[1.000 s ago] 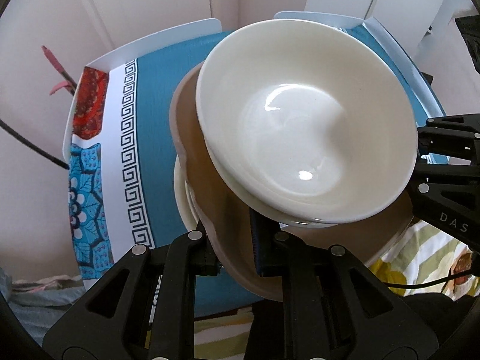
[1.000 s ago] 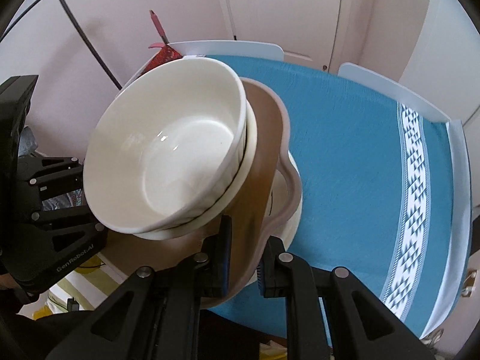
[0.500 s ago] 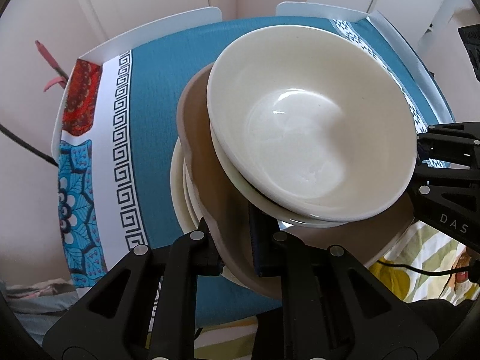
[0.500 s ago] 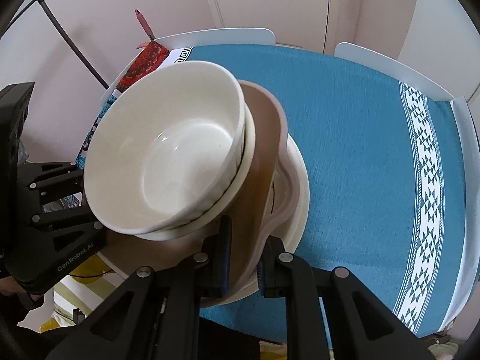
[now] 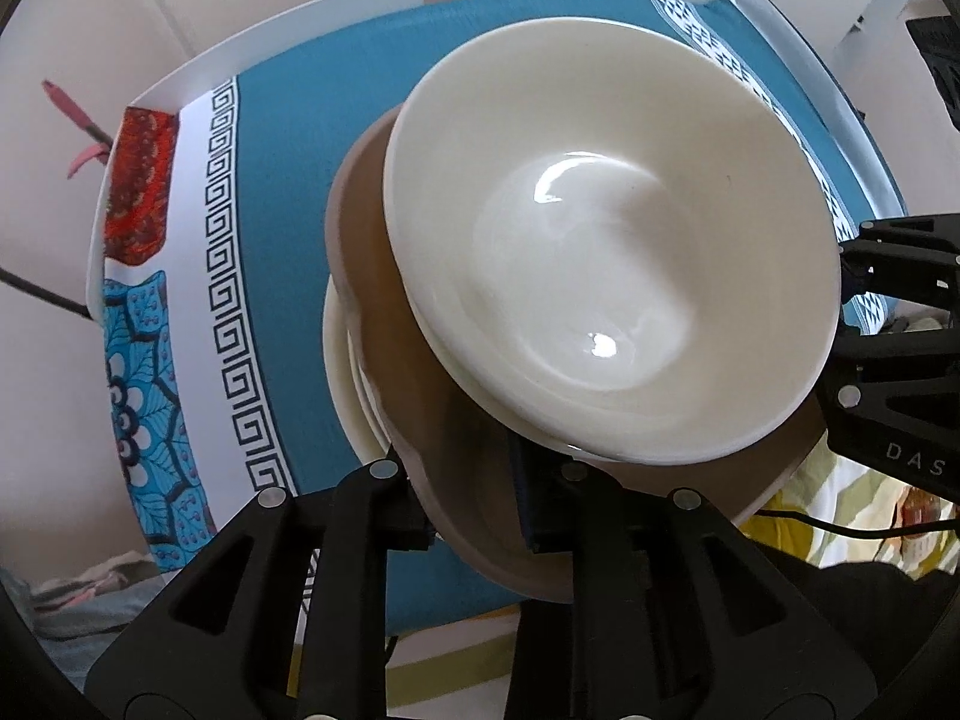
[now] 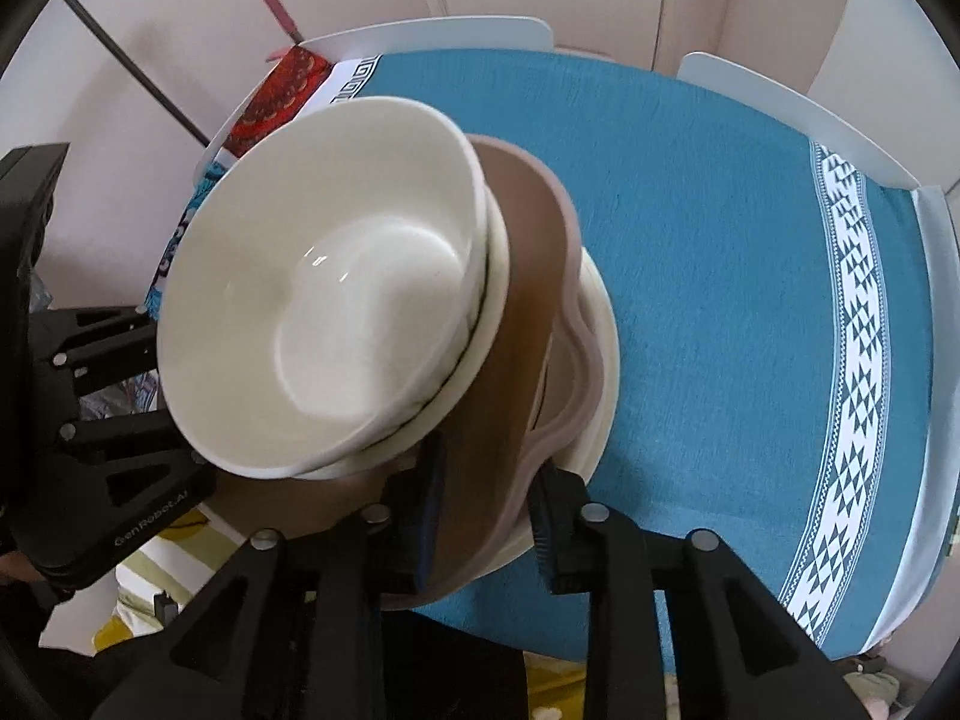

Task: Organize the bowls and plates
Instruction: 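Carry the basin and lower it onto the plate stack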

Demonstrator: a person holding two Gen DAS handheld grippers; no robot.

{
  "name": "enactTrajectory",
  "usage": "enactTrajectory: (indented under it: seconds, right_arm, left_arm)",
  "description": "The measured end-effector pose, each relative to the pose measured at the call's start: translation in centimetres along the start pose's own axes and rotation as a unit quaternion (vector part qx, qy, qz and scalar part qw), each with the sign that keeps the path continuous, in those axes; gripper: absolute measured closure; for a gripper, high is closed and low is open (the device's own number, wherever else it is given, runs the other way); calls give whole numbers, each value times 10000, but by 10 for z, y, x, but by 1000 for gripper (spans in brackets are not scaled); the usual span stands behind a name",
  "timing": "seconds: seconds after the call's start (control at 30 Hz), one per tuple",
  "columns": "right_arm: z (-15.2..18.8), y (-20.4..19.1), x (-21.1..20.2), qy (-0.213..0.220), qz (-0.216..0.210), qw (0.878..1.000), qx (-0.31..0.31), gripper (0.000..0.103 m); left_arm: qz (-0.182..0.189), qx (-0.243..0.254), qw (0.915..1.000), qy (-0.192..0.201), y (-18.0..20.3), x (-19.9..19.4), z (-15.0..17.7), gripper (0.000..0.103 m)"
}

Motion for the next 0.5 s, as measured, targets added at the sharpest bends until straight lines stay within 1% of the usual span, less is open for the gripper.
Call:
enactTrajectory:
  seconds: [0.13, 0.3, 0.33, 0.4, 0.43, 0.47, 0.5]
  right_arm:
    - [-4, -2, 3, -136, 10, 9999, -88, 77]
    - [-6, -5, 3, -277, -36, 9995, -130, 73]
    - [-7, -6, 3, -304, -50, 9994, -149, 71]
    - [-6, -9, 2, -347, -94, 9991, -204, 67]
    - [-4, -9, 0, -362, -132, 9990, -231, 63]
    - [-4, -10, 0, -378, -146, 9989, -244, 61]
    - [-4, -11, 0, -396, -138, 9988, -252, 60]
  left_arm:
    - [55, 79, 9998, -174, 2, 1, -3, 84]
    - [297, 72, 9985, -448, 0, 2, -7, 79]
    - [330, 82, 9982, -485, 1, 2, -7, 76]
    - [448, 130, 9974, -558, 3, 2, -8, 67]
    - [537, 164, 9967, -584, 6, 2, -8, 57]
    - [572, 142, 9964, -605, 7, 2, -9, 54]
    - [586, 88, 9962, -638, 7, 2, -9, 54]
Point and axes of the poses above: each gripper's, at about its wrist camera, not at the fingertips, and x roughly the way its jaws point, y to its right, z to its underside, the point moved 1 cm from there along x, roughly the way its jaws point, and after that the axes turned 5 degrees about -y, right-handed, at the moved point
